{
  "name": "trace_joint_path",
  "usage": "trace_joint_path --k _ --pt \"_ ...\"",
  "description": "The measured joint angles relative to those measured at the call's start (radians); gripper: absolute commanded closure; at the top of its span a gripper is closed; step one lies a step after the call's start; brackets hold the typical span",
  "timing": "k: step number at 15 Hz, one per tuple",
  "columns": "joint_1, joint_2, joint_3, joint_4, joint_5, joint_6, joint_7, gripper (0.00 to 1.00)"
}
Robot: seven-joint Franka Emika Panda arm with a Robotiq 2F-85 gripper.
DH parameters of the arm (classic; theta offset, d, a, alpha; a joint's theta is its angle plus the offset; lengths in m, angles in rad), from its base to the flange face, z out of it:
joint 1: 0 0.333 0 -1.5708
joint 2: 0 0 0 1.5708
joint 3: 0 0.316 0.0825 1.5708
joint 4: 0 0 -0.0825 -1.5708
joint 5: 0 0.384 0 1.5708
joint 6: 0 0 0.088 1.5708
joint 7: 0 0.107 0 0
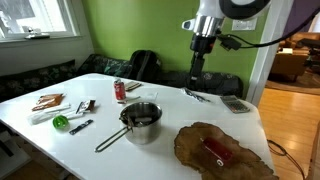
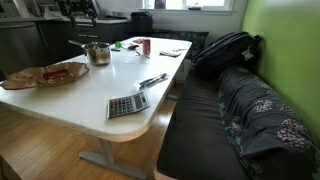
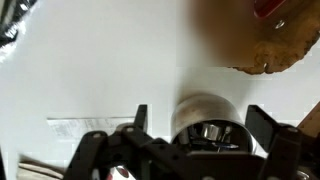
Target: Move the measuring spoon from the pot to the brown object
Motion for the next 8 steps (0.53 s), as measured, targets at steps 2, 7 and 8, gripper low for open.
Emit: trace_joint_path --k 2,7,8 --pt "0.000 0.127 0.034 0.115 -0.003 0.008 -0.079 0.00" --pt "0.003 0.413 0.129 0.429 -0.075 0.036 -0.170 0.00" --pt "0.004 0.462 0.151 0.481 -0.077 0.041 -0.187 0.00"
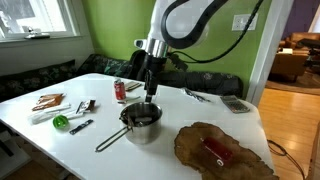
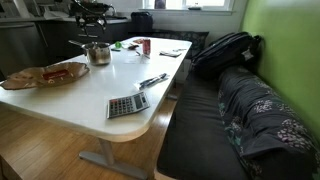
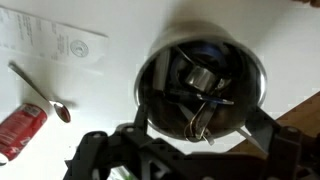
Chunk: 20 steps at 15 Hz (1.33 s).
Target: Move the measuring spoon from the pot to the brown object
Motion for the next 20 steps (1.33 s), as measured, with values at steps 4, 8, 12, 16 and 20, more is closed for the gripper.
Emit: trace_joint_path --k 4,8,12,16,20 --pt "-0.001 0.084 0.030 0.089 0.000 0.001 -0.027 0.00" --pt "-0.006 0.087 0.036 0.100 -0.003 -0.057 -0.041 0.00" --pt "0.010 0.115 0.034 0.160 -0.078 -0.312 -0.053 0.00" --pt "0.059 0.163 0.010 0.250 -0.209 -0.474 -0.079 0.00" --pt "0.094 0.209 0.006 0.320 -0.288 -0.408 -0.146 0.00"
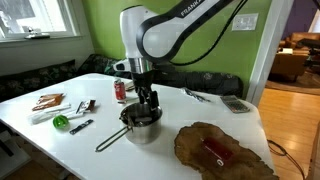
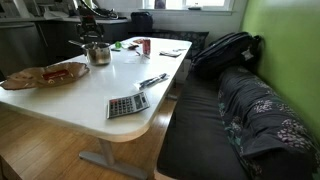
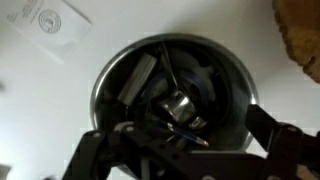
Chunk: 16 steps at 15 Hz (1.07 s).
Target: Move the measuring spoon from the pot to the brown object
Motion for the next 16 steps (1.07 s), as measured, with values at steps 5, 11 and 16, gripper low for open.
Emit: trace_joint_path --k 5,11,16 --pt "-0.044 0.018 0.087 0.051 0.124 0.110 -0.191 0.00" --pt "-0.057 0.021 0.101 0.057 0.133 0.092 -0.315 0.00" --pt "-0.048 0.028 0.079 0.067 0.107 -0.059 -0.507 0.05"
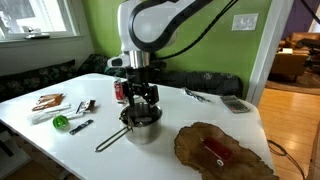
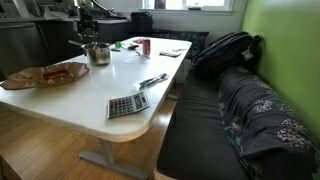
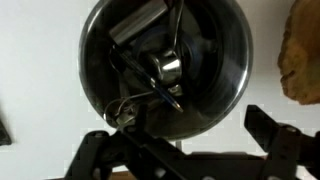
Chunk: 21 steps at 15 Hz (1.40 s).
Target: Move the measuring spoon from the pot to the brown object
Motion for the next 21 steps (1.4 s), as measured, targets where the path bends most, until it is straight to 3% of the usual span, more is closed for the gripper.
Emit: trace_joint_path --k 7,13,21 --pt "0.072 0.062 -0.067 0.070 -0.128 0.013 -0.123 0.00" --pt "0.129 0.121 -0.106 0.124 -0.186 0.135 -0.133 0.08" --pt "0.150 0.167 -0.125 0.165 -0.199 0.235 -0.133 0.75"
